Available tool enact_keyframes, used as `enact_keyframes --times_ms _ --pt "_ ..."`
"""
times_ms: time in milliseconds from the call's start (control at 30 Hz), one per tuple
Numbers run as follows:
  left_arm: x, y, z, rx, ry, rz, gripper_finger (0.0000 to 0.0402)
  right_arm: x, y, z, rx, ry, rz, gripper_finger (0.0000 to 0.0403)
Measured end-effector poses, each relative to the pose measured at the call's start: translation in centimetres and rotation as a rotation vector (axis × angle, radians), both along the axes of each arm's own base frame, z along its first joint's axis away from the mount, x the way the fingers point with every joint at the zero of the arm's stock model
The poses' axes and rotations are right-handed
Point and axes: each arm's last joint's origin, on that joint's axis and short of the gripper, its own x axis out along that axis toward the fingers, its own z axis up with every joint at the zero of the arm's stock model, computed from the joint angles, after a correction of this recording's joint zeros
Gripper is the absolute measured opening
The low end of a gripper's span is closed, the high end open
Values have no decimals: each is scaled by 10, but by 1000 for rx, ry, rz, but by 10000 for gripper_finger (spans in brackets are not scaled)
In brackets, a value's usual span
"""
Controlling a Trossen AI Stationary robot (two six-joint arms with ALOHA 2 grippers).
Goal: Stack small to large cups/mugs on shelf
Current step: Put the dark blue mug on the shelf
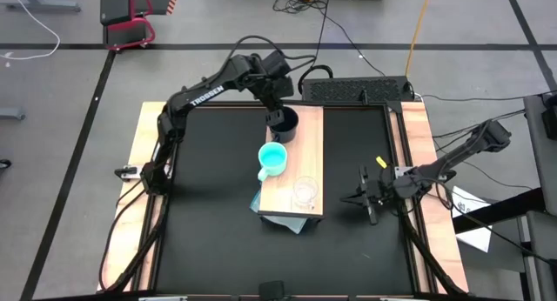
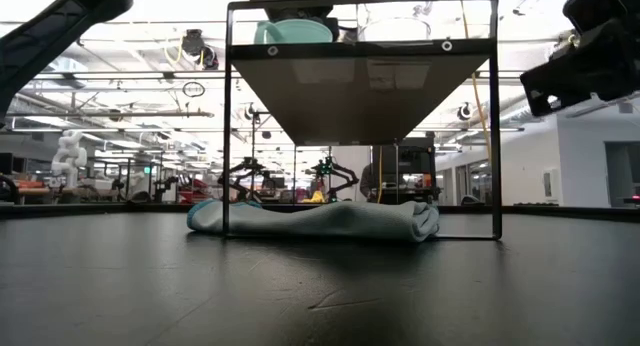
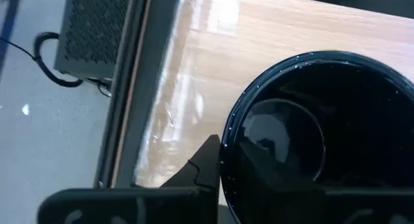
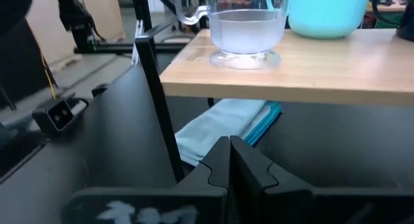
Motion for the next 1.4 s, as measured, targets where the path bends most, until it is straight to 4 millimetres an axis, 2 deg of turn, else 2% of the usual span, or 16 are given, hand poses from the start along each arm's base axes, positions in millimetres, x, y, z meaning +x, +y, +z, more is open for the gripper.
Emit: enact_keyframes --times_ms 33,167,300,733,1033,1133,1400 --pt "1 1 0 8 -5 2 44 -1 -1 -4 10 -12 0 0" --pt "2 2 -3 13 1 -4 70 -1 -1 2 53 -90 -1 0" --pt "2 1 -2 13 -4 -6 84 -1 -1 0 31 -71 2 0" --pt "8 -11 0 37 -16 -86 88 -1 -1 1 20 -81 6 0" --pt "8 -11 1 47 -16 -101 92 -1 -1 1 20 -80 6 0" --pt "7 -9 2 50 -19 -96 120 -1 -1 1 21 -80 6 0" --pt "2 -5 12 103 -42 -52 244 -1 -1 1 28 -73 5 0"
